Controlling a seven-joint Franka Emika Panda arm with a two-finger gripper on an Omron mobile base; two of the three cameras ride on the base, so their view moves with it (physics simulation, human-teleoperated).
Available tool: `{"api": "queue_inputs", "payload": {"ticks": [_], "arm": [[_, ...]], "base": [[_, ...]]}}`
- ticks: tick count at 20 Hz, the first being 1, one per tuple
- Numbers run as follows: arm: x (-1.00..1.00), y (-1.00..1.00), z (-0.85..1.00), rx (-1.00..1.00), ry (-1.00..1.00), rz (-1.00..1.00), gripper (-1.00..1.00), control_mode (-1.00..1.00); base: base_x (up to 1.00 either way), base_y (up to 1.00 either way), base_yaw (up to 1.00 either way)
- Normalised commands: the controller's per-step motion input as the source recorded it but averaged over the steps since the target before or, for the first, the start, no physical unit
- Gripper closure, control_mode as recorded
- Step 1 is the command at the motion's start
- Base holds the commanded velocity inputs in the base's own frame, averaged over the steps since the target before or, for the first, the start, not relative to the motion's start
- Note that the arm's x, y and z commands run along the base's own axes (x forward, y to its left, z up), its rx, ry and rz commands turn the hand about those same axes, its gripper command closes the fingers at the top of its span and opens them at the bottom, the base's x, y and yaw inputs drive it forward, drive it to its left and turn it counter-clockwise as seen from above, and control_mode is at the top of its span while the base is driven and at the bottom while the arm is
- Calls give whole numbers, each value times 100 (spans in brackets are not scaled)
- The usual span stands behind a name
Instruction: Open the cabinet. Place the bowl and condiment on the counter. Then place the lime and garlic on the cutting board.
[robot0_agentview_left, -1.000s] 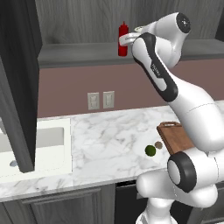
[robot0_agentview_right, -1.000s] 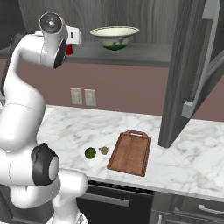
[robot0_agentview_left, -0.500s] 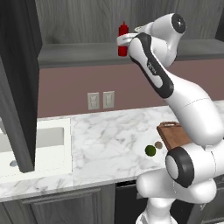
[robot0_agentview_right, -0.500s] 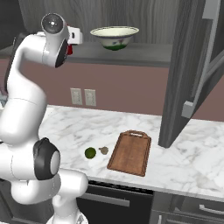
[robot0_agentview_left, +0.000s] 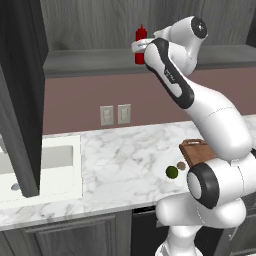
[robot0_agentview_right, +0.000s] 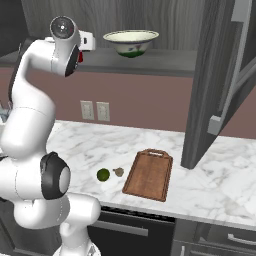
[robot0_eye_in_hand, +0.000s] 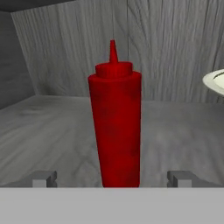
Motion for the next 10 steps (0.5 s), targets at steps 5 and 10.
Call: {"api": "queue_inputs", "payload": {"ticks": [5, 10], "arm": [[17, 8, -5, -2, 0, 0, -100, -100], [17, 6, -5, -2, 0, 0, -100, -100]], "base": [[0, 0, 0], [0, 0, 0]]}}
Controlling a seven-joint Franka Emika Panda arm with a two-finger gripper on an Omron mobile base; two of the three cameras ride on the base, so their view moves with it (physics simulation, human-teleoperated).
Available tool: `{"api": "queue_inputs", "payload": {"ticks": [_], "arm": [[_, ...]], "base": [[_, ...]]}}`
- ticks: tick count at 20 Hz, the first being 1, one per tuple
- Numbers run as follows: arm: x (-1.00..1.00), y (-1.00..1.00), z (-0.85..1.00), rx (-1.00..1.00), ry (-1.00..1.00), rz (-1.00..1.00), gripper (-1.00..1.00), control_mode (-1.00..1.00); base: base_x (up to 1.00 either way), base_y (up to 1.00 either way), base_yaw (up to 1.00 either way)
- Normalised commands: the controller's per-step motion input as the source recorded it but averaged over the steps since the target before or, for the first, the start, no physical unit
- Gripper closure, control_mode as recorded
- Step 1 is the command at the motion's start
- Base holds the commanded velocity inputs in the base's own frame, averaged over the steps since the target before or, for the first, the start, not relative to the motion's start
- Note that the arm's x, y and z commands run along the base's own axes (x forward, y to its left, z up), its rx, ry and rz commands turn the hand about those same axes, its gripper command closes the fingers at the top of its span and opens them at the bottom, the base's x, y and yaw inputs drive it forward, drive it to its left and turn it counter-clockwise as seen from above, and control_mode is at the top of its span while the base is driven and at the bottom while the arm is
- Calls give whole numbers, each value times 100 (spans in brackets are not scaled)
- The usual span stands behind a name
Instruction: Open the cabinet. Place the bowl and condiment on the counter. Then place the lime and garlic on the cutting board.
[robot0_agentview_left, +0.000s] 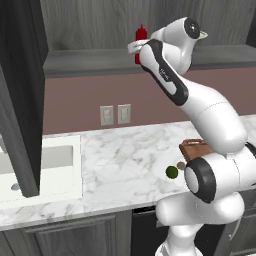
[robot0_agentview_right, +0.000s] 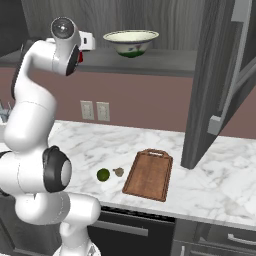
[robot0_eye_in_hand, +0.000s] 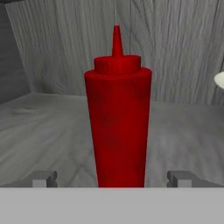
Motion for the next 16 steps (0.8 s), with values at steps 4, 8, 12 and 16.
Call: {"api": "queue_inputs", "payload": {"ticks": [4, 8, 12, 16], "arm": [[16, 2, -4, -2, 0, 0, -100, -100], [12, 0, -2, -2, 0, 0, -100, -100], [6, 0, 0, -2, 0, 0, -100, -100], [3, 0, 0, -2, 0, 0, -100, -100]], "base": [[0, 0, 0], [0, 0, 0], [0, 0, 0], [0, 0, 0]]}}
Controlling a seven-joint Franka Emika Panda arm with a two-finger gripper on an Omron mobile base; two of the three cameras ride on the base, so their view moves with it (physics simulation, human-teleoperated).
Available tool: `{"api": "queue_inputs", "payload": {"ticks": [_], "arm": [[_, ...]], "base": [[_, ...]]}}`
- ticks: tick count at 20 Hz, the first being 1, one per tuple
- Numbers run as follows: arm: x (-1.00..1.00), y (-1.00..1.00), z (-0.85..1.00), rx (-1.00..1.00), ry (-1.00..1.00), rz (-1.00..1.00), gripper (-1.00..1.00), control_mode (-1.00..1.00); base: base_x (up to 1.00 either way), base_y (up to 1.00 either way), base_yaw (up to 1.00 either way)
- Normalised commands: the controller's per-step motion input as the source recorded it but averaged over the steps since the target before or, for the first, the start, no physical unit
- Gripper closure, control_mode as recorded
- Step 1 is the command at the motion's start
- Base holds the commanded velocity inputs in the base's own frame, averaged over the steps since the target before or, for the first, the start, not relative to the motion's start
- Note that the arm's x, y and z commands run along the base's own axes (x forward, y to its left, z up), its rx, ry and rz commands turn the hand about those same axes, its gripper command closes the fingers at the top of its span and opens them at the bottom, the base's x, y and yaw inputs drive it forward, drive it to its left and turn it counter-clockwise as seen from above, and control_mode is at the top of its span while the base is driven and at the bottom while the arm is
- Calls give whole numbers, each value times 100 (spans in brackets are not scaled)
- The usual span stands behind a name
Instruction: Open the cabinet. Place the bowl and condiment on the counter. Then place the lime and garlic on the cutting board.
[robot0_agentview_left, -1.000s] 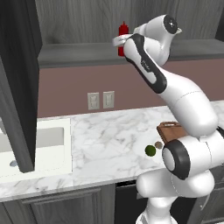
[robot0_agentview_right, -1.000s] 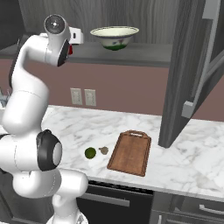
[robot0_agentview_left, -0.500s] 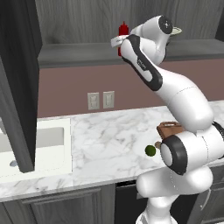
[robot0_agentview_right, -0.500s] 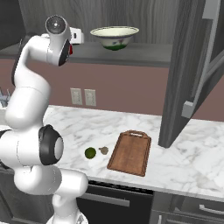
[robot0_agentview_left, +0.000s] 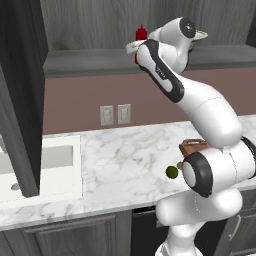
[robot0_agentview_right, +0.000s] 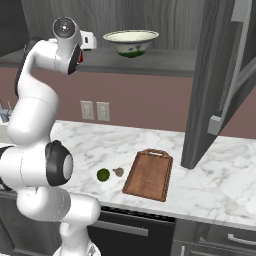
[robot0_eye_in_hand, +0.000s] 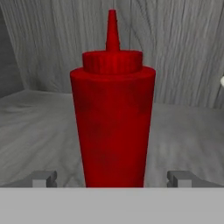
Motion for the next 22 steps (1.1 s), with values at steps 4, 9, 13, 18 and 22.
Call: {"api": "queue_inputs", "payload": {"ticks": [4, 9, 13, 18, 22], "arm": [[7, 12, 0, -4, 0, 0, 100, -100], [11, 10, 0, -4, 0, 0, 100, -100], [0, 0, 0, 0, 0, 0, 100, -100], [-1, 0, 0, 0, 0, 0, 100, -100], [-33, 0, 0, 0, 0, 1, 100, -100]], "base": [[0, 0, 0], [0, 0, 0], [0, 0, 0], [0, 0, 0], [0, 0, 0]]}}
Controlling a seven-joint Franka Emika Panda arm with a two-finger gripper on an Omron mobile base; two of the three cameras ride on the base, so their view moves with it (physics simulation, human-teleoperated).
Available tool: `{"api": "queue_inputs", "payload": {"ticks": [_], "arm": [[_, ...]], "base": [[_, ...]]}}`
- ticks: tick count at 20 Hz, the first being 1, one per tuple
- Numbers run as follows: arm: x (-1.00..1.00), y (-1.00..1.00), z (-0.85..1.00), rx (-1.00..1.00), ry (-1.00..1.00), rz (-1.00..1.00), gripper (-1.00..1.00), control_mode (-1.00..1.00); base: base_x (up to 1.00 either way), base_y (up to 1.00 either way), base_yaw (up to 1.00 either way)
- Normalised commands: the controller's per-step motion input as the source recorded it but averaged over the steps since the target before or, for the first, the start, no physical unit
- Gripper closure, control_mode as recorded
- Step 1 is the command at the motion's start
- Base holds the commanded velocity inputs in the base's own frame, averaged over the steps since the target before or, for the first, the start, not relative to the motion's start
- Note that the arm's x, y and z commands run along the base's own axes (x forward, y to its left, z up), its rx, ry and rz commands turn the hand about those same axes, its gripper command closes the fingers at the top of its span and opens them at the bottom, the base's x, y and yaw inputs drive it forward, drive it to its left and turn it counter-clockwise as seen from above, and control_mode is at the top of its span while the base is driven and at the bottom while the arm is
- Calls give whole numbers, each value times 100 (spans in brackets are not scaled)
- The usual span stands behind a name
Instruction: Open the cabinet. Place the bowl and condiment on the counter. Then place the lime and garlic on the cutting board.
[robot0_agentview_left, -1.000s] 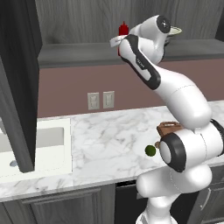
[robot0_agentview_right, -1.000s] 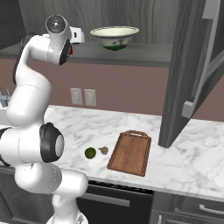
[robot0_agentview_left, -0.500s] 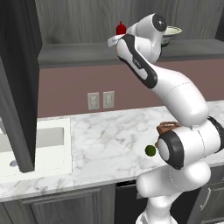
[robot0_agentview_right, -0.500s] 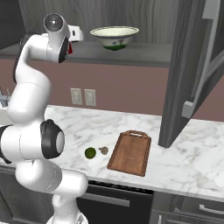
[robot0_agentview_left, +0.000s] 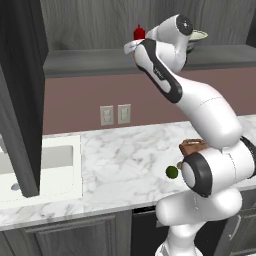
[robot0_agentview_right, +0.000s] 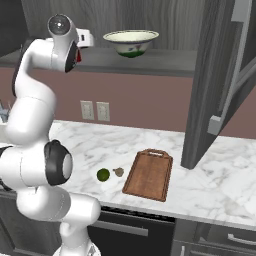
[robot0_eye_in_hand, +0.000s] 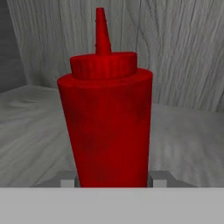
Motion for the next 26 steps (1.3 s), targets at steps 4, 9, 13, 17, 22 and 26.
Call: {"api": "queue_inputs", "payload": {"ticks": [4, 9, 13, 17, 22, 26], "arm": [[-43, 0, 0, 0, 0, 1, 100, -100], [-68, -1, 7, 0, -4, 1, 100, -100], [-91, -4, 15, 0, -6, 1, 100, -100], [-98, 0, 13, 0, -4, 0, 100, -100], [-81, 0, 0, 0, 0, 0, 100, -100], [-38, 0, -5, 0, 4, 0, 100, -100]], "base": [[0, 0, 0], [0, 0, 0], [0, 0, 0], [0, 0, 0], [0, 0, 0], [0, 0, 0]]}}
